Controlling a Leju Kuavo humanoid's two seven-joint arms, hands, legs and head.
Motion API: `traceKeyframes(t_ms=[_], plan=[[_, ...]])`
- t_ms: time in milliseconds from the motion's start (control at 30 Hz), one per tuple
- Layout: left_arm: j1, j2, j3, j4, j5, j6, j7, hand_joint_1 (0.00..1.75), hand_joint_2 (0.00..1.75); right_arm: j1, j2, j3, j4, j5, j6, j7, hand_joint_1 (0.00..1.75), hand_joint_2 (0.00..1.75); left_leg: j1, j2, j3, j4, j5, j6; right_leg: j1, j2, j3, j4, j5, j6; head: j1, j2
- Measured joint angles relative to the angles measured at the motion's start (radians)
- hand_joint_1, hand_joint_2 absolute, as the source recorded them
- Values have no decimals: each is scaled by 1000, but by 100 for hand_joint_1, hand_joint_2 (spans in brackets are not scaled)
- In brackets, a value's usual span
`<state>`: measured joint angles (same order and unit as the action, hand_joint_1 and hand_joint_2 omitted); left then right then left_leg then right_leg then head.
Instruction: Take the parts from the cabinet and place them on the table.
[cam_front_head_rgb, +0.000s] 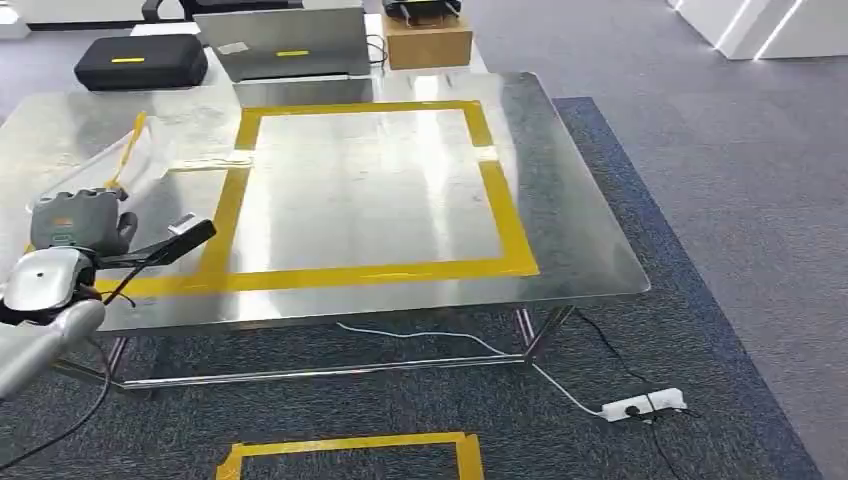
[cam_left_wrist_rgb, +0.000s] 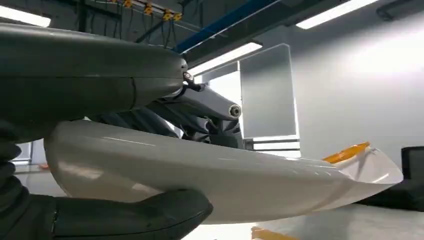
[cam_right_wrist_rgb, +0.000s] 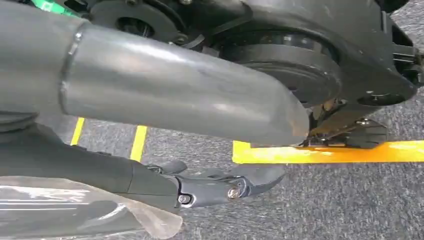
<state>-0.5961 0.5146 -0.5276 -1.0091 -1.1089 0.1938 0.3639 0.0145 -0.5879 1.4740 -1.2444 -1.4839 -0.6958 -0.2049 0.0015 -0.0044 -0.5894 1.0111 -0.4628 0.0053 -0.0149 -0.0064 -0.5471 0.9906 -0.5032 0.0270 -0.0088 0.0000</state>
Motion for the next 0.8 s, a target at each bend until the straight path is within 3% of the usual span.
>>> traceKeyframes(t_ms=[800], plan=[[65,-39,-15,154,-21,-36,10,175,175,-16,2,22,15,0,5,11,0,0,0,0,0,0,0,0,0,0,0,0,0,0,0,0]])
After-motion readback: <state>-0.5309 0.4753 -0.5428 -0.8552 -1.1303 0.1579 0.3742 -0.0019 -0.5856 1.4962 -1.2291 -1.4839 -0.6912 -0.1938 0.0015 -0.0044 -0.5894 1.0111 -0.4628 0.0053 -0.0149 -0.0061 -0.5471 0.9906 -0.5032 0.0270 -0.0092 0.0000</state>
